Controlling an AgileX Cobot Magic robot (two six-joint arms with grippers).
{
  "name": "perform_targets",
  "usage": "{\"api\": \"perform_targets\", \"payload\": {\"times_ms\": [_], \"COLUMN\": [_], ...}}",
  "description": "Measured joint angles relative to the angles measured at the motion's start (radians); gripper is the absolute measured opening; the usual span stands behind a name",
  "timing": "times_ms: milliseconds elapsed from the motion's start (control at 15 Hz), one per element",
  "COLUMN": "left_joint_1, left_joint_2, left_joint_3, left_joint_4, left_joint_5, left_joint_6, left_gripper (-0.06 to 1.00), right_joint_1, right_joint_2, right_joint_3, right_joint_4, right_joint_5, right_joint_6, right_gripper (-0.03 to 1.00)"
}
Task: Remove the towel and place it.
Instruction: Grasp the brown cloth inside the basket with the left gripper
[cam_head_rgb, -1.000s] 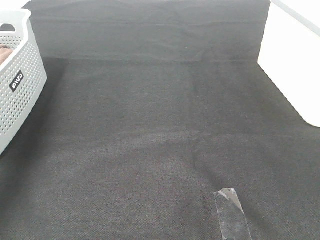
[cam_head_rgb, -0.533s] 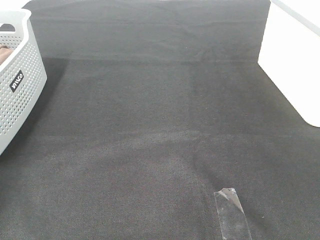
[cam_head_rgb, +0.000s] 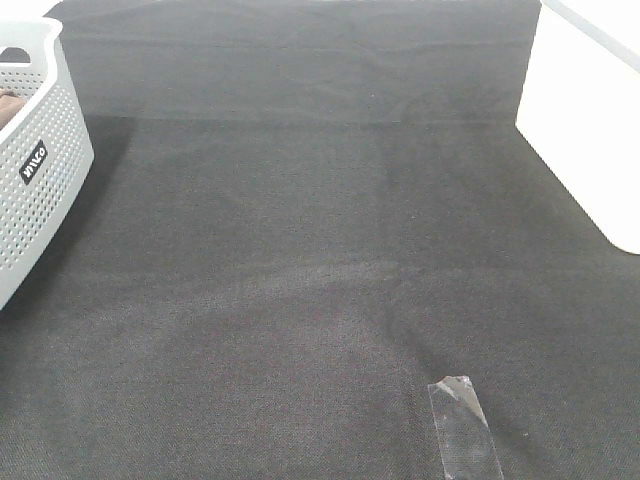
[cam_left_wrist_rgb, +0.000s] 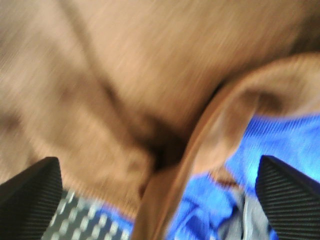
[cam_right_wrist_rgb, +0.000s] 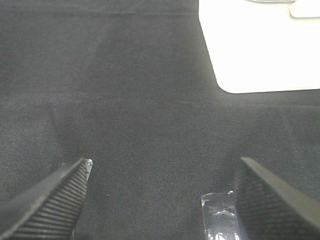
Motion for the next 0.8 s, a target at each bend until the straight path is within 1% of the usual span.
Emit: {"api": "perform_targets", "payload": {"times_ms": [267, 333, 400, 533, 600, 667, 733, 800], "left_joint_1": [-0.004, -0.004, -0.004, -0.003, -0.003, -0.003, -0.003, -0.003], "left_joint_2": [0.016, 0.016, 0.016, 0.017, 0.017, 0.017, 0.017, 0.017], "left_joint_3": [0.0, -0.004, -0.005, -0.005, -0.005, -0.005, -0.005, -0.005], "left_joint_4": [-0.001, -0.001, -0.001, 0.002, 0.01, 0.013, 0.015, 0.014], "left_joint_5": [0.013, 0.018, 0.021, 0.022, 0.022, 0.022, 0.022, 0.022], "left_joint_6": [0.02, 0.02, 0.019, 0.0, -0.014, -0.024, -0.036, -0.063], "left_gripper": [0.98, 0.92, 0.81, 0.43, 0.2, 0.06, 0.01, 0.0], "right_joint_1": [0.0, 0.0, 0.0, 0.0, 0.0, 0.0, 0.0, 0.0], "right_joint_2": [0.0, 0.0, 0.0, 0.0, 0.0, 0.0, 0.0, 0.0], "right_joint_3": [0.0, 0.0, 0.0, 0.0, 0.0, 0.0, 0.0, 0.0], "right_joint_4": [0.0, 0.0, 0.0, 0.0, 0.0, 0.0, 0.0, 0.0], "right_joint_5": [0.0, 0.0, 0.0, 0.0, 0.0, 0.0, 0.0, 0.0], "right_joint_6": [0.0, 0.0, 0.0, 0.0, 0.0, 0.0, 0.0, 0.0], "right_gripper": [0.74, 0.74, 0.74, 0.74, 0.74, 0.74, 0.74, 0.74]}}
